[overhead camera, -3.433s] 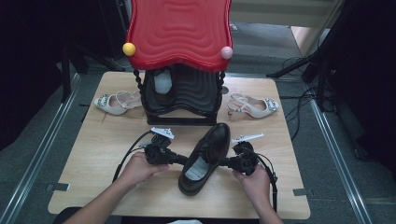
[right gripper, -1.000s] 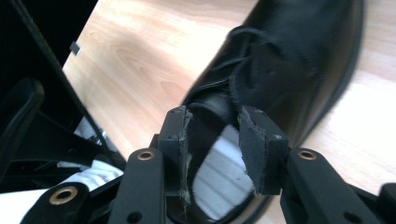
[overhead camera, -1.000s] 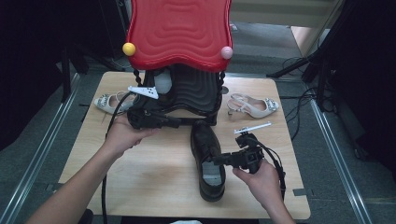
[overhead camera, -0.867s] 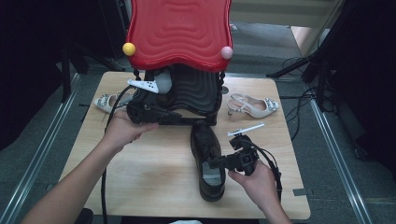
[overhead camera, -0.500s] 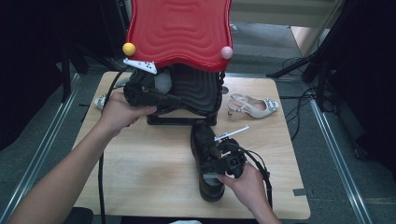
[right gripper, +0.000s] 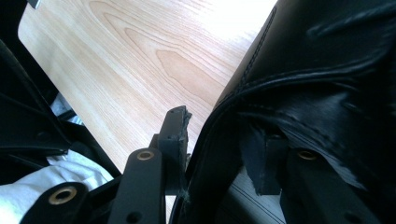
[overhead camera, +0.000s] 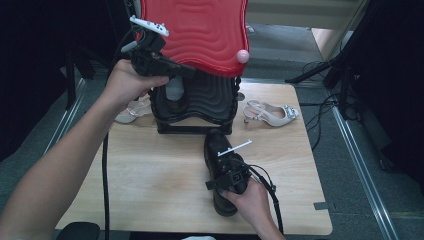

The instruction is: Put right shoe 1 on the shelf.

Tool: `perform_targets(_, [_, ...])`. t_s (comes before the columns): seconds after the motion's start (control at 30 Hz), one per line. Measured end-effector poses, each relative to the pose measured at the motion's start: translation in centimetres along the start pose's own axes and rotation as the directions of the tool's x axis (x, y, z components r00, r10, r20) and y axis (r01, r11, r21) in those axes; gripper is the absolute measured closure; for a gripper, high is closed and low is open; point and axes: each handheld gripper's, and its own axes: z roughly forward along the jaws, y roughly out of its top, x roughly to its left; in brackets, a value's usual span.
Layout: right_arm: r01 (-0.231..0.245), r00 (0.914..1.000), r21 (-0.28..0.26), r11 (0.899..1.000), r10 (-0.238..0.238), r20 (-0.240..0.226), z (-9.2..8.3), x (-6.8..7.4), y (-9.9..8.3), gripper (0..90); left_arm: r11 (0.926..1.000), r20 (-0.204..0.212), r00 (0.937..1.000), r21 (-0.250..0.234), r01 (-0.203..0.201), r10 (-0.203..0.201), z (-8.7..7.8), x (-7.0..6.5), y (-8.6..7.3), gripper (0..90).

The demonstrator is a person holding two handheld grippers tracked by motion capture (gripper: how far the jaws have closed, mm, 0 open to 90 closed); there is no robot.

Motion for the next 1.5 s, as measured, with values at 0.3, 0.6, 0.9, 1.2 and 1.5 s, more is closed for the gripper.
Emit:
perform_targets(0.3, [0.048, 0.9943, -0.018, 0.999, -0.046, 0.096, 0.9, 0.9, -0.4, 65.2, 0.999, -0.046, 0.9988, -0.043, 0.012, -0.014, 0.2, 1.9, 3.2, 90.0])
perform_targets(0.6, [0.052, 0.9972, -0.01, 0.999, -0.052, 0.054, 0.6, -0.1, -0.3, 77.6, 0.9995, -0.107, 0.9939, 0.013, 0.027, -0.026, 1.7, 3.3, 3.0, 90.0])
perform_targets(0.9, [0.04, 0.9985, -0.024, 0.999, -0.039, 0.038, -0.7, -0.8, -0.5, 85.8, 0.9984, -0.128, 0.9905, 0.02, 0.053, -0.05, 1.9, 3.5, 3.0, 90.0])
perform_targets(1.2, [0.008, 0.9995, -0.085, 0.996, -0.011, -0.03, -4.1, -2.7, -1.2, 87.2, 0.9985, -0.13, 0.9903, 0.018, 0.051, -0.048, 1.9, 3.5, 3.0, 90.0])
perform_targets(1.5, [-0.043, 0.9939, -0.148, 0.988, 0.027, -0.107, -6.5, -4.2, -1.1, 87.4, 0.9984, -0.133, 0.99, 0.023, 0.052, -0.048, 1.9, 3.5, 3.0, 90.0])
